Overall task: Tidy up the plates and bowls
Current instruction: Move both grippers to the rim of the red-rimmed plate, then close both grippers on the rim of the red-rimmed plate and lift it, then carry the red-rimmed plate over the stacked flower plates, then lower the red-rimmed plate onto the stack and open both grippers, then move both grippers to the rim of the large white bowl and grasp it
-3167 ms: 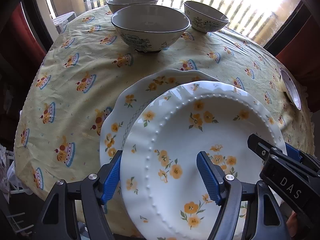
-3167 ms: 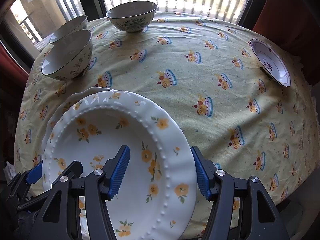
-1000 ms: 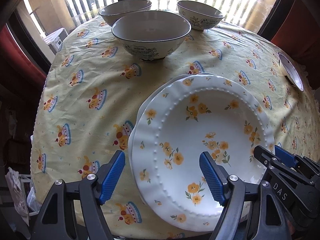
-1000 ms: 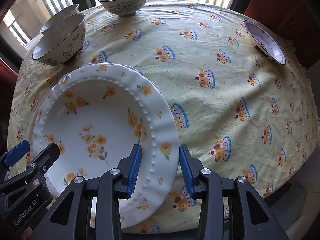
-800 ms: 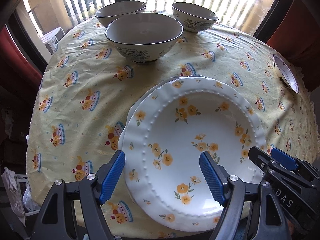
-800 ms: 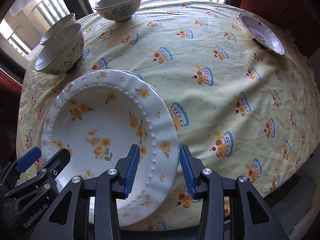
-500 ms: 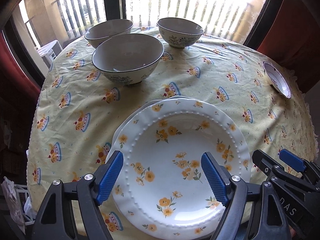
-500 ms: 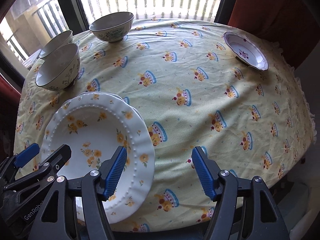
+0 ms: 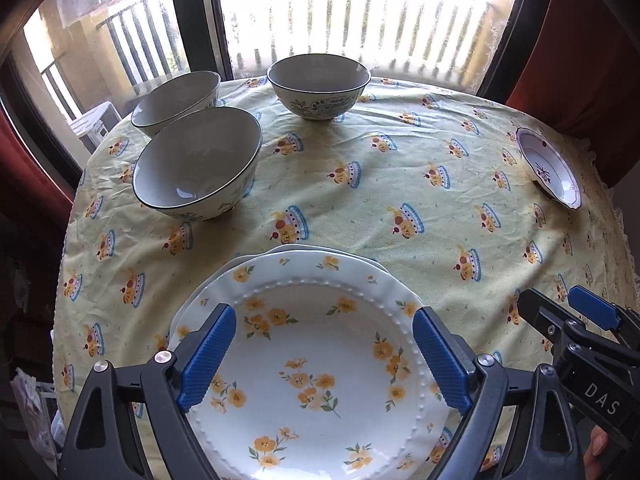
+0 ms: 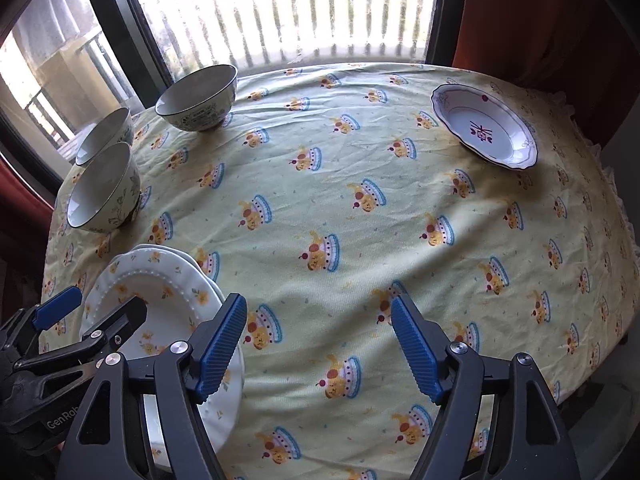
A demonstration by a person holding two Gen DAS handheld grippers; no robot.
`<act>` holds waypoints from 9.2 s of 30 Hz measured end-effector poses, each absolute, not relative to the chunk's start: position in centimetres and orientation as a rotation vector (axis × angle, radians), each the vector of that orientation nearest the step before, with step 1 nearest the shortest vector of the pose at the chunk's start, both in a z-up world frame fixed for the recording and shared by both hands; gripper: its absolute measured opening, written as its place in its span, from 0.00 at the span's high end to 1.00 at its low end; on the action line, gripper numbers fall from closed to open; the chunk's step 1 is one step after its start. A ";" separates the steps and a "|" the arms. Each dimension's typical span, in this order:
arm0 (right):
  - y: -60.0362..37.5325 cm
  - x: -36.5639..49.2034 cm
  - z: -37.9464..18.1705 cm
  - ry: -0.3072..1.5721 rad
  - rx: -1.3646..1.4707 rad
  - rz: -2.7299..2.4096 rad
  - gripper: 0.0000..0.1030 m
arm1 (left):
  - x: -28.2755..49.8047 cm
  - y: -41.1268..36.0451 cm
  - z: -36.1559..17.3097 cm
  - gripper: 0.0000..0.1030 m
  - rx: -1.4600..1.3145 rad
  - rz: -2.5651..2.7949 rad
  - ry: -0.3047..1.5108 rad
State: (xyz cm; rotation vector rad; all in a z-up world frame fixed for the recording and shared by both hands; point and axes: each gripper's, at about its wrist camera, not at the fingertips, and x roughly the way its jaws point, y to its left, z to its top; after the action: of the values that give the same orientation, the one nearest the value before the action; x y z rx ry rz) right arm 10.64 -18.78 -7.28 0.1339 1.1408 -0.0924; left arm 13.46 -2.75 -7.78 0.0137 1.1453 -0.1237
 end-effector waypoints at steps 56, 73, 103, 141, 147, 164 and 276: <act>-53.2 30.0 -10.2 1.056 0.183 -0.065 0.23 | 30.8 -36.1 -12.2 0.21 0.000 -0.027 1.135; -52.7 33.2 -14.8 1.147 0.193 -0.047 0.47 | 32.5 -36.6 -15.1 0.44 -0.020 -0.035 1.196; -45.9 22.8 -15.1 1.316 0.138 0.069 0.49 | 22.2 -31.6 -14.9 0.50 0.082 -0.011 1.289; -33.4 15.3 -8.3 1.218 0.095 -0.066 0.57 | 15.5 -17.7 -7.8 0.48 -0.012 -0.063 1.174; -29.4 13.9 -7.7 1.212 0.096 -0.058 0.57 | 14.3 -14.0 -7.2 0.48 -0.023 -0.064 1.158; -18.0 11.1 -8.0 1.198 0.062 -0.026 0.57 | 10.7 -3.0 -8.1 0.48 -0.056 -0.027 1.163; -1.1 25.9 -7.0 1.083 0.057 0.176 0.52 | 24.3 12.5 -8.8 0.47 -0.053 0.213 1.054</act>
State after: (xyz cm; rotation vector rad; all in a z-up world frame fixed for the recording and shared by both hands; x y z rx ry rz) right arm 25.95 -1.13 -7.00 0.0573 1.0826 0.1762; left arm 24.25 12.49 -8.84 -0.0526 1.0544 0.2131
